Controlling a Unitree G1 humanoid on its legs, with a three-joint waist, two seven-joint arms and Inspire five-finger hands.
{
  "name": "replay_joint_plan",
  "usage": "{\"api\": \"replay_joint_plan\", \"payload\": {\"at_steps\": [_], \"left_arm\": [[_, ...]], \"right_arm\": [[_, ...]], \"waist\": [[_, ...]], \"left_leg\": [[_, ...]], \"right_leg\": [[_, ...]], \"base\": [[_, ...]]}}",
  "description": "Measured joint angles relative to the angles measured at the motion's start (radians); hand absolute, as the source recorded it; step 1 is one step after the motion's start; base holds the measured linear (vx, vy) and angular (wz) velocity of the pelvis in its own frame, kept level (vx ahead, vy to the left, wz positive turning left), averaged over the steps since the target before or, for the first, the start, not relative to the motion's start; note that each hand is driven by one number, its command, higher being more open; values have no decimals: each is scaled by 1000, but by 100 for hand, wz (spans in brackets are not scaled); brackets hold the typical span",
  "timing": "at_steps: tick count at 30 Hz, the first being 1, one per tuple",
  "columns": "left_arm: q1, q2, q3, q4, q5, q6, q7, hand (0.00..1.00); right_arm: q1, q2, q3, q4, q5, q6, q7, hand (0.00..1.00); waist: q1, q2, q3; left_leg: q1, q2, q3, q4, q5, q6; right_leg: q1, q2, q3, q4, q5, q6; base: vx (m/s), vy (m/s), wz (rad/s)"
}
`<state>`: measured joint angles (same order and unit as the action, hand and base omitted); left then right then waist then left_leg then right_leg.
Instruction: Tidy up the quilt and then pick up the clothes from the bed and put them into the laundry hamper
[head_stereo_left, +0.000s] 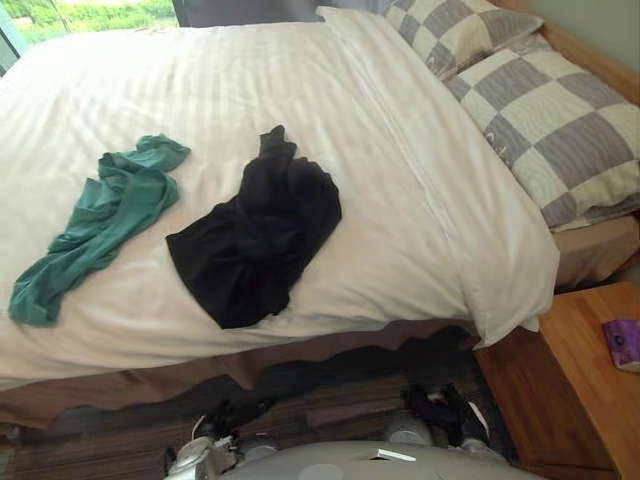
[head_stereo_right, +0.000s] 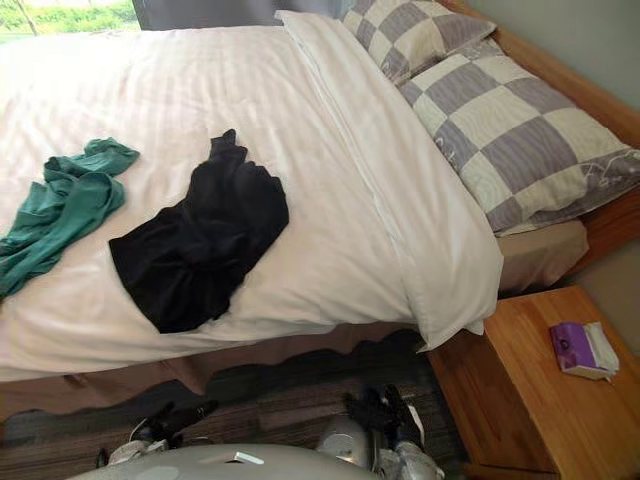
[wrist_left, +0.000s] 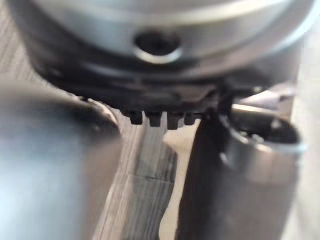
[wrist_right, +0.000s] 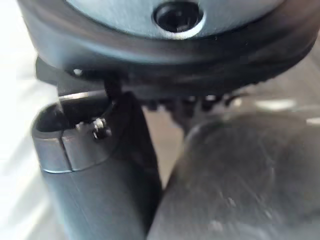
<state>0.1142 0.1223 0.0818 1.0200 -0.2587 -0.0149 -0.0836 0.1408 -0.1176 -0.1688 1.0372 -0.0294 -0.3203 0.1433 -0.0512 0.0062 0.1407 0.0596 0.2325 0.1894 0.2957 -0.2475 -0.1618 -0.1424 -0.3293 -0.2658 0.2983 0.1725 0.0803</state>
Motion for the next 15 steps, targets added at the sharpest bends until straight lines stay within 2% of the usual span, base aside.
{"api": "replay_joint_plan", "payload": {"at_steps": [1, 2, 3, 4, 5, 6, 7, 9, 11, 12, 15], "left_arm": [[-6, 0, -31, -14, 2, 1, -1, 100], [-14, 1, -66, -29, 4, 12, -1, 100], [-22, 1, -82, -35, 12, 23, 0, 100], [-40, 6, -117, -41, 47, 54, 7, 100], [-63, 5, -132, -40, 76, 86, 13, 100], [-73, -1, -144, -38, 84, 103, 18, 100], [-75, -10, -157, -39, 107, 117, 18, 100], [-75, -10, -160, -39, 129, 123, 26, 100], [-70, -9, -147, -40, 152, 117, 36, 100], [-70, -9, -143, -39, 152, 109, 37, 100], [-72, -5, -141, -40, 151, 47, 39, 100]], "right_arm": [[-7, -10, 20, -10, -36, 0, 2, 100], [-10, -10, 26, -29, -51, 1, 6, 100], [-9, -7, 28, -38, -56, 1, 11, 100], [-4, 1, 34, -43, -74, 4, 23, 100], [-5, -1, 43, -42, -86, 10, 39, 100], [-6, -8, 45, -41, -89, 10, 50, 100], [0, -13, 50, -42, -94, 10, 58, 100], [1, -14, 56, -28, -81, 11, 65, 100], [-19, -13, 87, -20, -70, 17, 68, 100], [-27, -13, 95, -15, -63, 21, 67, 100], [-49, -6, 102, 19, -29, 31, 66, 100]], "waist": [[0, 8, -1], [0, 11, -1], [-1, 10, -2], [-7, -1, -6], [-7, -11, -11], [-7, 3, -7], [-9, 3, -10], [-1, 7, -14], [20, -10, -21], [22, -14, -20], [22, -27, -6]], "left_leg": [[-1, -7, -2, -30, 23, 13], [-5, -25, -11, -74, 57, 24], [-10, -39, -21, -94, 72, 29], [-28, -73, -50, -119, 97, 37], [-42, -111, -76, -131, 112, 42], [-45, -113, -91, -138, 126, 49], [-42, -126, -111, -168, 151, 57], [-14, -125, -132, -209, 174, 53], [-11, -119, -134, -217, 180, 51], [-20, -119, -129, -197, 176, 51], [-111, -104, -27, 15, 143, 47]], "right_leg": [[9, 47, -33, 57, -102, 18], [25, 117, -40, 92, -216, 14], [37, 149, -37, 90, -265, 13], [82, 200, -31, 34, -344, 12], [125, 210, -29, -53, -371, -3], [132, 214, -33, -63, -363, -2], [154, 213, -43, -92, -354, -12], [186, 217, -69, -110, -343, -26], [188, 221, -69, -118, -335, -34], [191, 219, -69, -126, -330, -33], [229, 204, -82, -170, -305, -20]], "base": [[-34, 254, 21], [-25, 228, 25], [-24, 164, 48], [-41, 97, 63], [-47, 62, 69], [-42, 28, 77], [-21, 1, 72], [-19, -21, 50], [-46, -10, 7], [-66, 38, -3], [-59, 81, 12]]}}
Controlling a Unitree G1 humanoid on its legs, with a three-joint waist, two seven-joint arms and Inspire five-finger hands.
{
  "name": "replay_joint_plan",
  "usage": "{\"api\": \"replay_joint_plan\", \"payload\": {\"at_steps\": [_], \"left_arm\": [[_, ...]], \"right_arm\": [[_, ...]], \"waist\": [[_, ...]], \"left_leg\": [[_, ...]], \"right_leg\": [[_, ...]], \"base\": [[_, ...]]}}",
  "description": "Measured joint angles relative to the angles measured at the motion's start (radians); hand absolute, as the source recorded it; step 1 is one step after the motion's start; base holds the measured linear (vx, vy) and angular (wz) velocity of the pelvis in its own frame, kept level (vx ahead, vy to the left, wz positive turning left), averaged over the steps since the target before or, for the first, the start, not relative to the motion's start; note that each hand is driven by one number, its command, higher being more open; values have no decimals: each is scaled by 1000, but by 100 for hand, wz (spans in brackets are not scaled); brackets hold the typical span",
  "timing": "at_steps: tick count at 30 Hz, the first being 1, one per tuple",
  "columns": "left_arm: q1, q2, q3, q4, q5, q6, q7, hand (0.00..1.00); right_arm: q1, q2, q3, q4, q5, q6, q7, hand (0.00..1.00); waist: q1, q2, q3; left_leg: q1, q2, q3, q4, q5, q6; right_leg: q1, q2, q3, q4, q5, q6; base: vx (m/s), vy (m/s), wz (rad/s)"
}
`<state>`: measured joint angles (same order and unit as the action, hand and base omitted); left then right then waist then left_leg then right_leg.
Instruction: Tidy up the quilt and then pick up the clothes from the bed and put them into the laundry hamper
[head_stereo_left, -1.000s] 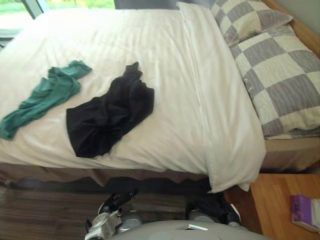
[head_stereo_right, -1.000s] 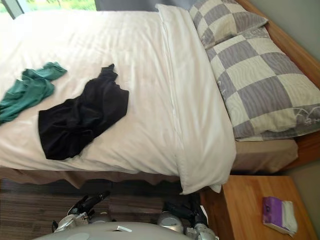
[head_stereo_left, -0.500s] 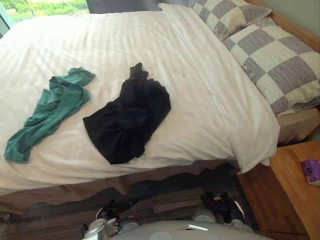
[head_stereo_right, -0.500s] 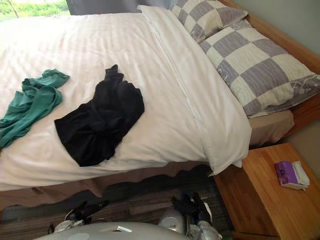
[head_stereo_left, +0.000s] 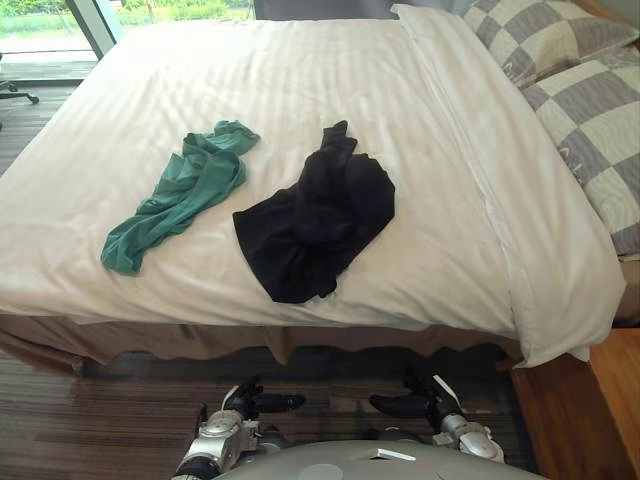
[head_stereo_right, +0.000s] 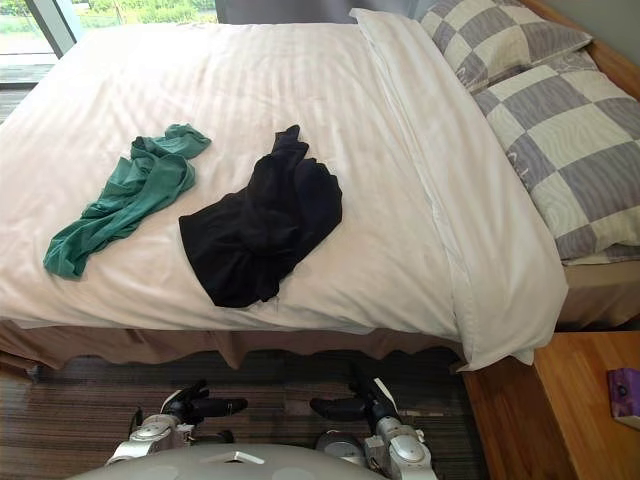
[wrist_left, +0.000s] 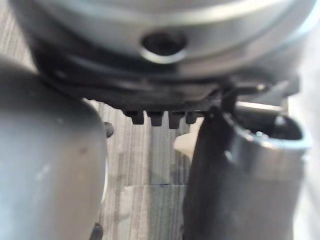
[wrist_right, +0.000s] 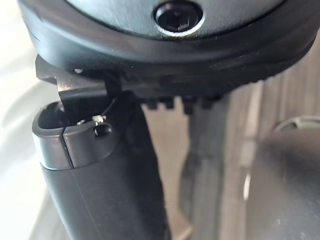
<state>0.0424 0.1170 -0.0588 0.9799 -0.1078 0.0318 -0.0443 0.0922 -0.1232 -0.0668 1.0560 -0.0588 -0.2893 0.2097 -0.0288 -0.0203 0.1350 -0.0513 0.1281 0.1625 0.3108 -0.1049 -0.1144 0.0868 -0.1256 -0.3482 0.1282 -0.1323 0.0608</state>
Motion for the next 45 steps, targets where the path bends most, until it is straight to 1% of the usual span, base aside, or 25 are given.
{"api": "replay_joint_plan", "payload": {"at_steps": [3, 6, 8, 10, 12, 13, 14, 15, 16, 17, 18, 19, 20, 21, 22, 23, 25, 28, 31, 32, 36, 39, 41, 44, 45], "left_arm": [[-3, 0, 28, 8, -4, -15, 12, 100], [-6, -17, 46, 51, -8, -30, 16, 100], [-4, -3, 75, 49, -25, -38, 16, 100], [4, 19, 80, 49, -73, -51, 16, 100], [7, 18, 87, 51, -129, -52, 33, 100], [7, 13, 87, 62, -137, -48, 38, 100], [7, 18, 87, 83, -150, -45, 47, 100], [5, 29, 86, 90, -154, -45, 54, 100], [4, 30, 83, 90, -166, -45, 60, 100], [0, 27, 72, 88, -164, -49, 61, 100], [-3, 25, 57, 90, -162, -48, 62, 100], [-1, 16, 56, 89, -156, -48, 68, 100], [0, 10, 54, 81, -146, -48, 79, 100], [1, 10, 52, 77, -136, -47, 82, 100], [-5, 18, 23, 75, -113, -40, 84, 100], [-18, 29, -24, 71, -109, -23, 82, 100], [-52, 26, -83, 71, -108, 7, 71, 100], [-83, -27, -115, 71, -123, 38, 75, 100], [-79, -54, -118, 81, -177, 60, 118, 100], [-74, -62, -76, 81, -235, 58, 149, 100], [-37, -58, 170, 95, -484, 17, 189, 100], [7, -33, 324, 119, -772, -45, 192, 100], [36, 5, 526, 130, -991, -97, 196, 100], [82, 70, 761, 104, -1165, -126, 163, 100], [92, 79, 793, 89, -1199, -127, 152, 100]], "right_arm": [[16, -2, -5, 11, 30, 16, -5, 100], [29, -17, -40, 8, 27, 17, -9, 100], [34, -12, -54, 9, 21, 17, -4, 100], [40, -14, -61, 10, -16, 17, 0, 100], [36, -22, -61, 10, -15, 19, 7, 100], [21, -26, -59, 16, -14, 31, 12, 100], [-12, -12, -51, 47, -13, 45, 7, 100], [-24, 0, -49, 60, -13, 53, 6, 100], [-27, 2, -49, 68, -13, 66, 17, 100], [-27, 9, -49, 67, -14, 69, 13, 100], [-30, 4, -48, 66, -15, 68, 6, 100], [-31, -7, -45, 70, -17, 69, 6, 100], [-40, -20, -6, 69, -50, 62, 8, 100], [-45, -27, 18, 69, -57, 60, 18, 100], [-51, -38, 61, 64, -54, 55, 48, 100], [-50, -41, 83, 46, -53, 54, 73, 100], [-41, -39, 89, 3, -50, 54, 92, 100], [-30, -44, 68, -12, -39, 83, 74, 100], [-29, -31, 36, -1, 18, 171, -25, 100], [-29, -16, -8, 11, 104, 216, -87, 100], [-14, 27, -179, 30, 389, 267, -181, 100], [21, 42, -320, 30, 541, 263, -240, 100], [56, 36, -523, 29, 636, 241, -297, 100], [103, -21, -749, -15, 682, 187, -337, 100], [115, -35, -783, -35, 694, 174, -339, 100]], "waist": [[1, -4, 15], [-14, 30, 14], [-22, 16, 21], [-29, 0, 30], [-28, -1, 31], [-22, 3, 33], [-24, -5, 40], [-23, -25, 40], [-23, -26, 37], [-13, -23, 37], [-2, -12, 35], [9, 1, 22], [24, 8, 19], [23, 8, 19], [17, 12, 20], [0, 13, 18], [-11, 12, 18], [-31, 26, 15], [-26, 25, 10], [-26, 22, 6], [-21, 22, 0], [-21, 24, -15], [-20, 23, -20], [-16, 25, -30], [-16, 26, -33]], "left_leg": [[-29, 24, 138, 132, -10, 5], [9, 51, 184, 105, -100, 51], [5, 101, 158, 139, -127, 60], [3, 147, 67, 163, -125, 57], [20, 190, -56, 121, -83, 40], [70, 169, -131, 50, -90, -36], [95, 123, -108, 39, -148, -107], [96, 100, -96, 59, -156, -94], [93, 85, -80, 85, -173, -86], [89, 68, -63, 115, -192, -70], [88, 64, -40, 122, -203, -50], [90, 67, -3, 100, -202, -30], [108, 61, 43, 43, -172, -11], [117, 55, 54, 11, -151, -4], [128, 46, 60, -51, -113, 6], [128, 36, 52, -111, -67, 16], [116, 1, 33, -176, -15, 27], [98, -26, -36, -204, 34, 49], [131, -18, -65, -257, 61, 41], [140, -12, -81, -287, 81, 33], [166, 1, -63, -339, 108, 25], [165, 2, -47, -358, 112, 20], [168, 1, -38, -385, 122, 23], [170, -1, -18, -399, 126, 24], [170, -2, -15, -399, 125, 26]], "right_leg": [[52, -32, -15, -27, 19, 12], [53, -41, -17, -22, 29, 30], [50, -83, -10, -2, 34, 51], [37, -147, 10, 27, 38, 82], [11, -209, 53, 52, 52, 141], [-5, -247, 93, 58, 69, 192], [1, -275, 159, 44, 76, 211], [2, -273, 177, 57, 76, 211], [20, -251, 150, 55, 94, 200], [31, -272, 94, 14, 191, 194], [22, -276, 59, -9, 268, 162], [2, -273, -13, -36, 337, 63], [-36, -274, -145, 26, 318, -22], [-45, -264, -189, 58, 290, -18], [-54, -207, -195, 94, 215, 18], [-55, -132, -160, 104, 129, 26], [-53, -59, -82, 80, 28, 31], [-39, -39, -37, 58, 6, 3], [-7, -27, -72, 61, 5, -1], [-2, -20, -83, 66, 5, 0], [-18, -6, -57, 84, 5, -1], [-42, -6, -37, 95, 5, -1], [-56, -5, -25, 97, 5, -1], [-69, -6, -11, 99, 4, -1], [-69, -8, -10, 99, 4, 0]], "base": [[-20, 141, 4], [0, 233, -3], [54, 314, 2], [55, 368, -8], [67, 530, -31], [94, 738, -50], [80, 629, -51], [65, 431, -33], [37, 338, -28], [24, 458, -37], [-54, 492, -55], [-60, 455, -81], [-48, 388, -77], [-11, 267, -67], [-12, 219, -16], [-6, 193, 4], [-25, 122, 41], [-56, 20, 63], [-36, -83, 39], [-51, -84, 35], [-70, -42, -6], [-51, -4, -21], [-13, 3, -9], [11, 5, -9], [30, 9, -9]]}}
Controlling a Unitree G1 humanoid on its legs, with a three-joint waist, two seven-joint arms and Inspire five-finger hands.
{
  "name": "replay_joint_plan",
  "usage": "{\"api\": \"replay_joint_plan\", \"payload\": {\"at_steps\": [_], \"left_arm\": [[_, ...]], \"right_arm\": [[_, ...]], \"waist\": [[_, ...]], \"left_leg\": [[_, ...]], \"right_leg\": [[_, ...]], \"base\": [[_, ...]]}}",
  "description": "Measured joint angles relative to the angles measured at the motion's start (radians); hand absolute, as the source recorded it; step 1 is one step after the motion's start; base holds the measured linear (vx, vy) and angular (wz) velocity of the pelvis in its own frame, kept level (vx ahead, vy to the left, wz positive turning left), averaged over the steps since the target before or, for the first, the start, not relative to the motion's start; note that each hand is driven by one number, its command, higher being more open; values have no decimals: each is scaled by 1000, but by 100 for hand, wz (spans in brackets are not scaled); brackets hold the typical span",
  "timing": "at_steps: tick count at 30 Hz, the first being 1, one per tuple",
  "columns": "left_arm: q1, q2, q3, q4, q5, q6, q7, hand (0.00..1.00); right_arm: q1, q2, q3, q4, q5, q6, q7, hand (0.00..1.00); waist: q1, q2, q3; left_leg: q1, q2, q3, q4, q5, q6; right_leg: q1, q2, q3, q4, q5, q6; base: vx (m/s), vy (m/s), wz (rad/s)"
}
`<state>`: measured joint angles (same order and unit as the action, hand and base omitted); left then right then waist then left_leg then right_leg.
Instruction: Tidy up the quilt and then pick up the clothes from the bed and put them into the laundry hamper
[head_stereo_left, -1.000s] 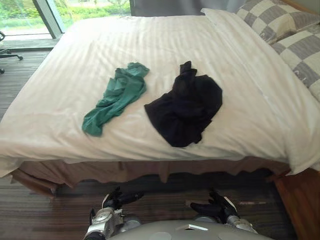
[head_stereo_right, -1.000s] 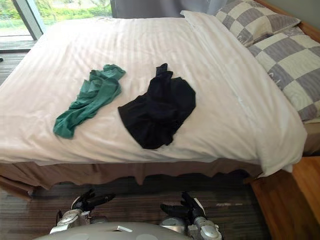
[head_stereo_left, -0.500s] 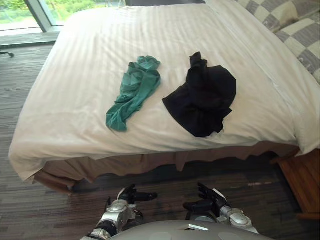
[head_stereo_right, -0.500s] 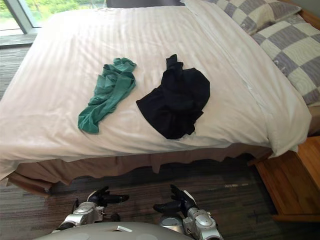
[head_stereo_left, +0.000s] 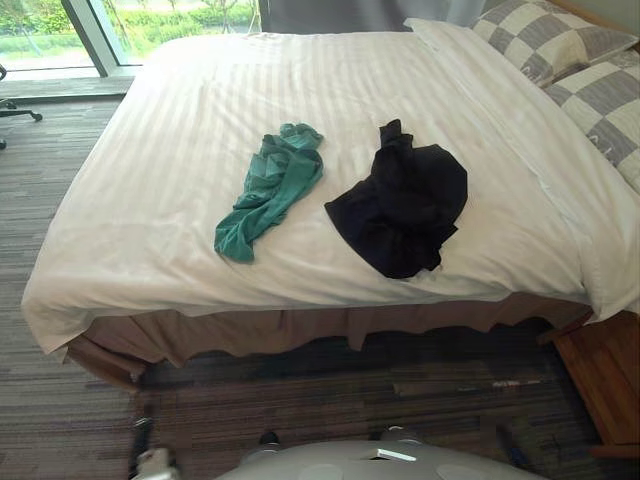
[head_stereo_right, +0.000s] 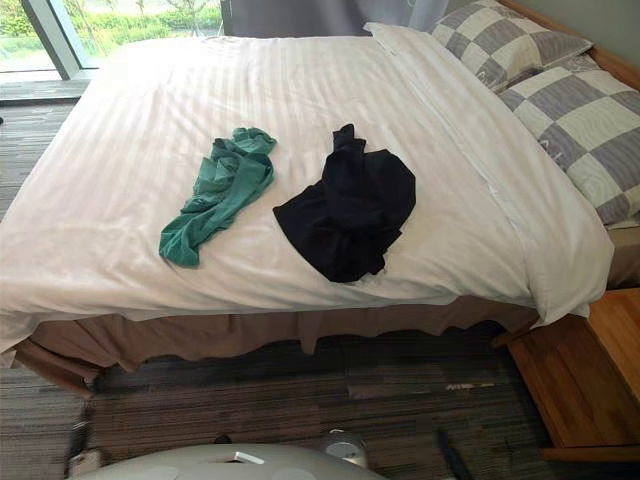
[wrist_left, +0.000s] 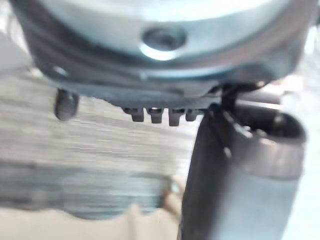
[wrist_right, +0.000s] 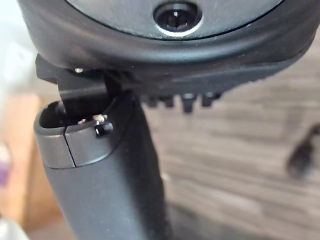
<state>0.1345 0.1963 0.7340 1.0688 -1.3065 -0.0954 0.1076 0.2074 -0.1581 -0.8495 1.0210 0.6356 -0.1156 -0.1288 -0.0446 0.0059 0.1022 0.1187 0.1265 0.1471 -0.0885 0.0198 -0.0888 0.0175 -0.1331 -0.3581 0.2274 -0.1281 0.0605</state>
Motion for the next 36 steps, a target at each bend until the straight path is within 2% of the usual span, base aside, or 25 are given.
{"api": "replay_joint_plan", "payload": {"at_steps": [2, 3, 5, 8, 9, 10, 11, 14, 17, 19, 22, 24, 26, 29, 30, 32, 34, 36], "left_arm": [[29, 29, 86, -104, -175, -28, -24, 100], [29, 35, 102, -131, -225, -39, -24, 100], [11, 76, 138, -246, -375, -105, -19, 100], [-37, 153, 144, -323, -371, -181, 21, 100], [-81, 222, 143, -342, -336, -208, 47, 100], [-100, 254, 141, -344, -308, -215, 56, 100], [-140, 334, 126, -348, -205, -223, 79, 100], [-199, 462, 64, -375, 8, -229, 98, 100], [-267, 557, -16, -402, 219, -227, 83, 100], [-324, 581, -69, -429, 304, -222, 50, 100], [-417, 589, -195, -451, 456, -173, -14, 100], [-425, 584, -280, -495, 543, -138, -47, 100], [-431, 535, -375, -571, 689, -113, -80, 100], [-447, 487, -473, -616, 841, -92, -87, 100], [-456, 449, -529, -639, 918, -68, -87, 100], [-474, 407, -591, -645, 997, -25, -89, 100], [-497, 380, -651, -644, 1054, 25, -91, 100], [-498, 362, -676, -641, 1094, 51, -94, 100]], "right_arm": [[22, -70, -127, -94, 1, -59, 1, 100], [22, -90, -146, -114, -2, -77, 2, 100], [10, -156, -189, -211, -5, -139, 2, 100], [-43, -232, -186, -268, -12, -188, -7, 100], [-84, -280, -159, -300, -15, -203, -19, 100], [-102, -304, -138, -309, -25, -203, -25, 100], [-144, -360, -76, -332, -45, -202, -39, 100], [-220, -455, 41, -375, -78, -196, -50, 100], [-297, -514, 151, -467, -91, -193, -24, 100], [-328, -528, 211, -517, -122, -191, -3, 100], [-363, -528, 335, -574, -193, -164, 39, 100], [-379, -522, 416, -613, -241, -144, 74, 100], [-389, -481, 507, -667, -286, -125, 106, 100], [-416, -436, 601, -684, -347, -85, 125, 100], [-439, -408, 654, -684, -397, -62, 130, 100], [-453, -373, 702, -684, -432, -40, 141, 100], [-467, -345, 745, -686, -435, -26, 150, 100], [-467, -331, 769, -686, -435, -23, 152, 100]], "waist": [[4, 7, -20], [5, 8, -27], [6, 8, -62], [8, 8, -84], [10, 3, -92], [11, 4, -93], [14, 1, -95], [15, 2, -95], [19, 12, -99], [23, 16, -100], [22, 17, -100], [14, 20, -97], [15, 20, -95], [13, 18, -79], [14, 19, -72], [12, 18, -69], [12, 14, -40], [10, 13, -34]], "left_leg": [[-1, -4, 7, 0, -5, 4], [-3, -4, 10, 0, -6, 4], [-6, -5, 10, 0, -7, 3], [-6, -4, 8, 0, -3, -2], [-6, -4, 7, 0, -1, -2], [-6, -4, 7, 0, 0, -3], [-7, -4, 7, 1, 1, -3], [-8, -4, 7, 1, 2, -3], [-16, -7, 7, 2, 2, -2], [-27, -10, 6, 4, 4, -1], [-27, -14, 6, 4, 5, 0], [-34, -17, 7, 5, 5, 0], [-38, -20, 16, 5, 6, 1], [-23, -22, 25, 5, 6, 1], [-21, -24, 36, 6, 6, 1], [-18, -25, 40, 6, 5, 2], [-4, -28, 48, 6, 3, 4], [-4, -29, 52, 6, 2, 6]], "right_leg": [[-5, -4, 5, -1, -4, 5], [-7, -4, 7, -1, -4, 5], [-11, -4, 8, 0, -8, 1], [-11, -3, 8, 2, -9, -2], [-12, -3, 8, 5, -10, -4], [-12, -3, 8, 6, -11, -5], [-15, -3, 9, 10, -11, -6], [-18, -3, 12, 14, -11, -7], [-32, -3, 26, 18, -10, -7], [-43, -5, 34, 19, -9, -7], [-44, -5, 56, 17, -7, -5], [-54, -2, 101, 15, -8, -5], [-67, -2, 118, 15, -5, -2], [-63, -1, 155, 16, -5, -1], [-63, 0, 170, 14, -2, 3], [-63, -2, 177, 12, 1, 8], [-53, -1, 204, 11, 5, 13], [-52, -1, 214, 1, 12, 14]], "base": [[33, 9, -6], [30, 5, -8], [34, -7, -2], [14, -7, 0], [0, 0, 0], [0, 0, 0], [0, 0, 0], [0, 0, 0], [0, 0, 0], [16, 3, 0], [0, 0, 0], [9, 12, -3], [25, 10, -12], [31, 11, -11], [2, 17, -13], [0, 15, -10], [2, 24, -10], [-19, 30, -10]]}}
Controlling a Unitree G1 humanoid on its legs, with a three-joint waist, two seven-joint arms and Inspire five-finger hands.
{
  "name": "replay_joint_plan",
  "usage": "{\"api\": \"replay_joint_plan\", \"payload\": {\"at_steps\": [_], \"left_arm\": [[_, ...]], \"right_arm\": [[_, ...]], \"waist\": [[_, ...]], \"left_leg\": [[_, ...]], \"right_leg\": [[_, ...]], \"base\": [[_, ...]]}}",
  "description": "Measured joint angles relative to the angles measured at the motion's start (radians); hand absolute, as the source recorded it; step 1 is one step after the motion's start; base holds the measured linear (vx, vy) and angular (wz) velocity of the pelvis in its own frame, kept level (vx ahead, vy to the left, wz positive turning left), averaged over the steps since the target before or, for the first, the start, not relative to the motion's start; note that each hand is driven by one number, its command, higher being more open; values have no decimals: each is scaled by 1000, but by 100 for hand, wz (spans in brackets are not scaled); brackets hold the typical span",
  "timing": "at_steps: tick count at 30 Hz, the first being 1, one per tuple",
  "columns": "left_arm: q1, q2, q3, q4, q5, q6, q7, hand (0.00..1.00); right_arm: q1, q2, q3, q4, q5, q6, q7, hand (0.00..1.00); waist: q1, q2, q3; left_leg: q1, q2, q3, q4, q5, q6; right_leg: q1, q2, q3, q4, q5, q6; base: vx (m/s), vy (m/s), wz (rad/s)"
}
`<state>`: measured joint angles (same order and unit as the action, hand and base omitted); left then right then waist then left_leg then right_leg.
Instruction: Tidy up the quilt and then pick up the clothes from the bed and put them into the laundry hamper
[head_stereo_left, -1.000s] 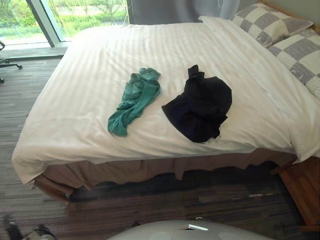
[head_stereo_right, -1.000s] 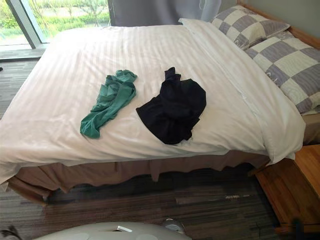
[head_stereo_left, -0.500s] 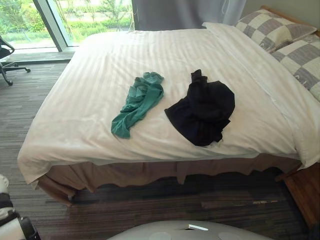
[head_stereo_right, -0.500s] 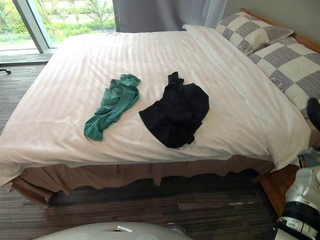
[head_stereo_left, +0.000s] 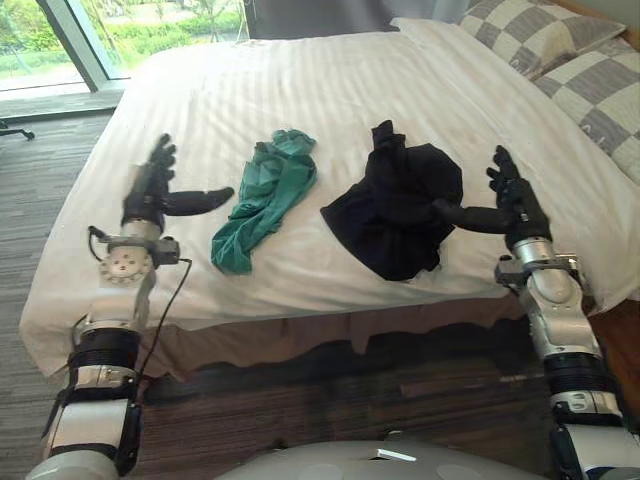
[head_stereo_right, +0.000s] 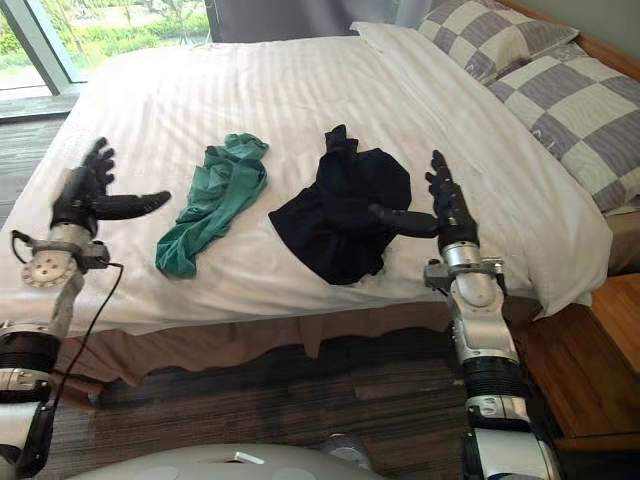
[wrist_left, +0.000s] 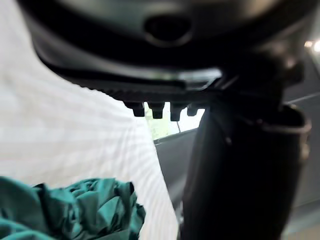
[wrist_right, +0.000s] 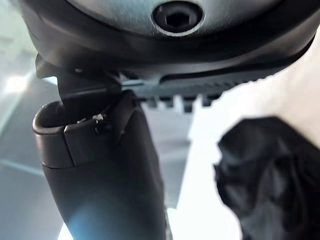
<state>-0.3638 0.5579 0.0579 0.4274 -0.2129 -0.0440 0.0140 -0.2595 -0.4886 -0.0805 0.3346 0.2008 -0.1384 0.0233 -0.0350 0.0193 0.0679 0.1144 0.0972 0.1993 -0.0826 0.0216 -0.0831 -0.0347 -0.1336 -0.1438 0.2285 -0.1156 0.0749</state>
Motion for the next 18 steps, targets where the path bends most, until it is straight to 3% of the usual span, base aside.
{"api": "replay_joint_plan", "payload": {"at_steps": [6, 9, 13, 18], "left_arm": [[-27, -14, -14, 61, 152, 56, 17, 100], [-62, -12, -15, 66, 226, 80, 66, 100], [-155, -1, -24, 95, 260, 125, 158, 100], [-277, 2, -60, 95, 260, 171, 195, 100]], "right_arm": [[19, 59, 18, -69, 0, 33, 9, 100], [30, 66, 20, -122, -1, 39, 12, 100], [30, 66, 19, -153, -1, 54, 11, 100], [29, 65, 13, -195, 2, 75, -3, 100]], "waist": [[-8, 2, 30], [-14, 7, 47], [-24, 16, 94], [-36, 21, 151]], "left_leg": [[-6, -4, 38, 17, -10, 6], [-39, -4, 53, 27, -11, 7], [-73, -3, 73, 30, 0, 9], [-144, 1, 81, 52, 5, 6]], "right_leg": [[-1, 4, 54, -41, 35, 10], [-36, 6, 72, -42, 48, 10], [-79, 11, 94, -47, 72, 6], [-142, 13, 103, -50, 92, 4]], "base": [[-30, 29, -17], [-66, 16, -13], [-30, -3, -13], [-25, -7, -5]]}}
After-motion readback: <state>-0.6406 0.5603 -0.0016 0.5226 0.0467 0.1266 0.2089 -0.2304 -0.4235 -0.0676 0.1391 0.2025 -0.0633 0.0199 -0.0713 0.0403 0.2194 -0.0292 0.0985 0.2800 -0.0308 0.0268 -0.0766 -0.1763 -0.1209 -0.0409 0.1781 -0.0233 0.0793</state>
